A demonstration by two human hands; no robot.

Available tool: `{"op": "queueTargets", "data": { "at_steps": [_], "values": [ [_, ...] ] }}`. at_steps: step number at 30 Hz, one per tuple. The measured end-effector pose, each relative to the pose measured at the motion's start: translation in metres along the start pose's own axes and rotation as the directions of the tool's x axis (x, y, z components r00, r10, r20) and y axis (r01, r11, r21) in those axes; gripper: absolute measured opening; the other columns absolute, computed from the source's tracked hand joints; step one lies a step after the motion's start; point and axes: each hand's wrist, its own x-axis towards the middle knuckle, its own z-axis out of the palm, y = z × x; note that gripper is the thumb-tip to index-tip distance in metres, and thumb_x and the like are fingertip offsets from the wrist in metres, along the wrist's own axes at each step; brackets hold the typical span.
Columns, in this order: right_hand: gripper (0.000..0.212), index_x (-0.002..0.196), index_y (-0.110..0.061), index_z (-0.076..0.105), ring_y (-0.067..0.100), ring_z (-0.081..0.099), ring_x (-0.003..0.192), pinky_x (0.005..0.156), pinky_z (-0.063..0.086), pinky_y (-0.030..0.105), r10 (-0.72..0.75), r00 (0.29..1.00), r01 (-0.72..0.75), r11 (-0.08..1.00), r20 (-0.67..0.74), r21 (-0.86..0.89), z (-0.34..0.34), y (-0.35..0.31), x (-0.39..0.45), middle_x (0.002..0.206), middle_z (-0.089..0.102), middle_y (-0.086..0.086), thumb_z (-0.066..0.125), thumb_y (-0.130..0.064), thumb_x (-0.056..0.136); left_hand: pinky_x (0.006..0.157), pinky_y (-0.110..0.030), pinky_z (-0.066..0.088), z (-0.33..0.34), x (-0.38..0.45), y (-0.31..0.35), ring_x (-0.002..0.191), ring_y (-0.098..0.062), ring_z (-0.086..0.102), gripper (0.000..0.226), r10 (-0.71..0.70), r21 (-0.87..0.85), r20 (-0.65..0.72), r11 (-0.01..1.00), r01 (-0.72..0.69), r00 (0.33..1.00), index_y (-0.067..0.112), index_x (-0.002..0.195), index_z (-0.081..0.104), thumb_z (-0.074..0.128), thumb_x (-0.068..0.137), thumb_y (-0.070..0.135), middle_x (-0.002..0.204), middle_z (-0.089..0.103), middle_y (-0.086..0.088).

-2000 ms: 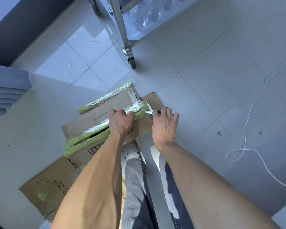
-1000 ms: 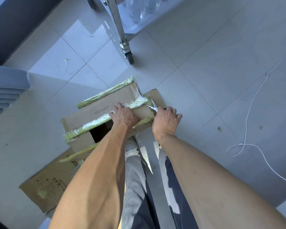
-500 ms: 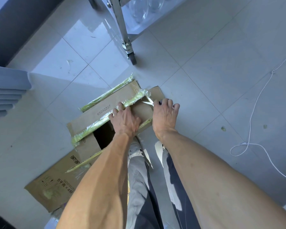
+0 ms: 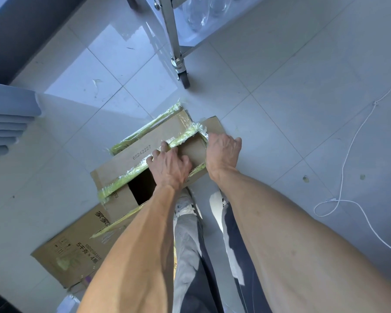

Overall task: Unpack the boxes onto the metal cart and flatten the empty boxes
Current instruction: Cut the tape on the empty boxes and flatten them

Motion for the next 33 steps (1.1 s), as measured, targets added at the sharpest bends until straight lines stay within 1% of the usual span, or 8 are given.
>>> {"op": "queueTargets", "data": {
  "at_steps": [5, 8, 13, 18, 21, 24, 27, 33],
  "values": [
    [0.029, 0.096, -0.019, 0.067, 0.02, 0.055, 0.074, 0.078, 0.034, 0.034, 0.145, 0.987, -0.148, 0.989, 0.075, 0.027, -0.008, -0.007, -0.008, 0.085, 0.065, 0.001, 0.048, 0.003, 0.094, 0.097, -0.047, 0.038, -0.008, -0.008, 0.008, 0.123, -0.035, 0.037, 0.042, -0.105, -0.005, 0.061, 0.994, 0.105, 0.993, 0.019, 0.119, 0.056, 0.053, 0.078, 0.03, 0.141, 0.031, -0.018],
    [0.033, 0.095, -0.017, 0.067, 0.021, 0.059, 0.08, 0.087, 0.036, 0.037, 0.158, 0.98, -0.161, 0.987, 0.122, 0.015, -0.017, -0.005, -0.013, 0.088, 0.066, 0.002, 0.046, 0.008, 0.093, 0.087, -0.046, 0.046, -0.013, -0.019, 0.013, 0.116, -0.035, 0.038, 0.059, -0.201, -0.049, 0.148, 0.976, 0.21, 0.968, 0.024, 0.129, 0.043, 0.061, 0.073, 0.028, 0.137, 0.028, -0.019],
    [0.035, 0.101, -0.017, 0.068, 0.022, 0.058, 0.083, 0.096, 0.037, 0.04, 0.106, 0.976, -0.107, 0.994, 0.189, -0.009, -0.045, -0.013, -0.012, 0.098, 0.067, 0.003, 0.044, 0.007, 0.092, 0.075, -0.038, 0.045, -0.02, -0.039, 0.007, 0.093, -0.033, 0.056, 0.023, -0.288, -0.268, 0.173, 0.907, 0.326, 0.942, 0.013, 0.103, 0.061, 0.049, 0.085, 0.015, 0.111, 0.049, -0.011],
    [0.028, 0.088, -0.021, 0.06, 0.02, 0.05, 0.076, 0.105, 0.032, 0.045, 0.09, 0.957, -0.07, 0.994, 0.277, -0.081, -0.061, -0.033, -0.024, 0.077, 0.052, -0.001, 0.048, 0.004, 0.087, 0.077, -0.035, 0.049, -0.02, -0.052, -0.037, 0.08, -0.031, 0.063, 0.028, -0.532, -0.397, 0.236, 0.711, 0.581, 0.813, 0.012, 0.082, 0.064, 0.044, 0.086, 0.03, 0.088, 0.069, -0.012],
    [0.03, 0.099, -0.018, 0.061, 0.023, 0.054, 0.077, 0.093, 0.034, 0.041, 0.144, 0.978, -0.146, 0.989, 0.153, 0.0, -0.054, -0.041, -0.037, 0.079, 0.055, 0.001, 0.042, 0.005, 0.091, 0.079, -0.035, 0.054, -0.02, -0.066, -0.069, 0.073, -0.026, 0.061, 0.043, -0.367, -0.457, 0.256, 0.769, 0.447, 0.894, 0.018, 0.081, 0.065, 0.034, 0.092, 0.045, 0.077, 0.068, -0.007],
    [0.023, 0.109, -0.016, 0.053, 0.03, 0.062, 0.091, 0.085, 0.036, 0.04, 0.171, 0.984, -0.178, 0.972, 0.056, 0.154, -0.041, -0.052, -0.056, 0.098, 0.066, 0.008, 0.042, -0.003, 0.093, 0.085, -0.034, 0.052, -0.019, -0.081, -0.095, 0.087, -0.024, 0.065, 0.042, -0.199, -0.419, 0.304, 0.85, 0.319, 0.932, 0.025, 0.099, 0.068, 0.038, 0.093, 0.054, 0.087, 0.072, -0.002],
    [0.018, 0.106, -0.016, 0.053, 0.03, 0.063, 0.094, 0.089, 0.04, 0.04, 0.077, 0.993, -0.089, 0.986, 0.085, 0.143, -0.024, -0.065, -0.081, 0.098, 0.067, 0.007, 0.044, -0.006, 0.094, 0.091, -0.035, 0.053, -0.002, -0.094, -0.115, 0.093, -0.022, 0.064, 0.042, -0.195, -0.354, 0.329, 0.882, 0.312, 0.924, 0.023, 0.128, 0.061, 0.051, 0.088, 0.031, 0.11, 0.071, -0.006],
    [0.019, 0.115, -0.013, 0.05, 0.027, 0.062, 0.088, 0.082, 0.04, 0.036, -0.203, 0.958, 0.211, 0.977, 0.202, -0.016, 0.025, -0.083, -0.122, 0.078, 0.051, 0.001, 0.05, -0.01, 0.096, 0.077, -0.031, 0.052, 0.035, -0.104, -0.154, 0.098, -0.026, 0.066, 0.037, -0.509, -0.375, 0.314, 0.709, 0.597, 0.801, 0.015, 0.13, 0.056, 0.048, 0.094, 0.015, 0.107, 0.068, -0.009]
  ]
}}
